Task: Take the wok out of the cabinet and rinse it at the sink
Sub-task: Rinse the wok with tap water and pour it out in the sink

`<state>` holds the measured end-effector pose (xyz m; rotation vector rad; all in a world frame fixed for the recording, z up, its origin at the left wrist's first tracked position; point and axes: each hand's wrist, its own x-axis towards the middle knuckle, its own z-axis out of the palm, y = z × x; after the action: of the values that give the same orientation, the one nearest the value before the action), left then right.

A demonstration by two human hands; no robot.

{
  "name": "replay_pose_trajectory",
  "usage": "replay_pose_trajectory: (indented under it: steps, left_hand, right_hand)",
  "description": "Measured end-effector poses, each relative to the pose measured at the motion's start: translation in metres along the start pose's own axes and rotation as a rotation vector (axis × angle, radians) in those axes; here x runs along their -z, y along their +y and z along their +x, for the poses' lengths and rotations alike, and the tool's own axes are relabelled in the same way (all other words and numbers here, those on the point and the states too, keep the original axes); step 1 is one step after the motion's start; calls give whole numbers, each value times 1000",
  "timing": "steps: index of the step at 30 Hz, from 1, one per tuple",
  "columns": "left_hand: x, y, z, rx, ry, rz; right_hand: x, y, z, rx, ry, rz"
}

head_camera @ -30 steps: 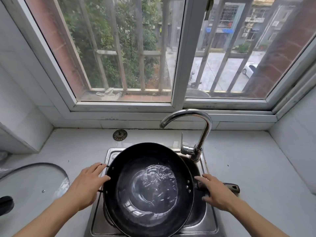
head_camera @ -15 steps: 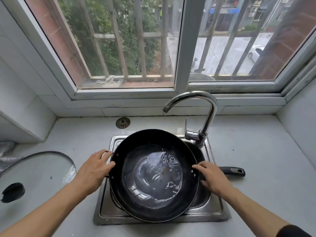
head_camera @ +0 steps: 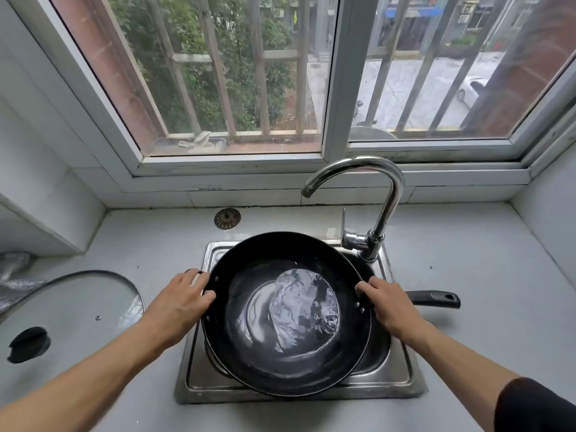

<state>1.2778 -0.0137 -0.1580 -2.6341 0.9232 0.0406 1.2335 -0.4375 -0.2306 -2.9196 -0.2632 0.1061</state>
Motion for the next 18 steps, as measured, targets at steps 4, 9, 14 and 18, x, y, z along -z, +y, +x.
replay_pose_trajectory:
  steps: [4,9,14,18]
  left_hand:
    - [10,-3,-10,-65,36,-12]
    - [17,0,-27,-108,71,-134]
    - [17,3,-33,-71,65,-169]
    - [16,0,-33,-78,77,-165]
  right_hand:
    - [23,3,-6,72,20,11]
    - [46,9,-18,206,-62,-28]
    - [54,7,-26,262,-72,-62]
    - [61,3,-27,232,-28,-33]
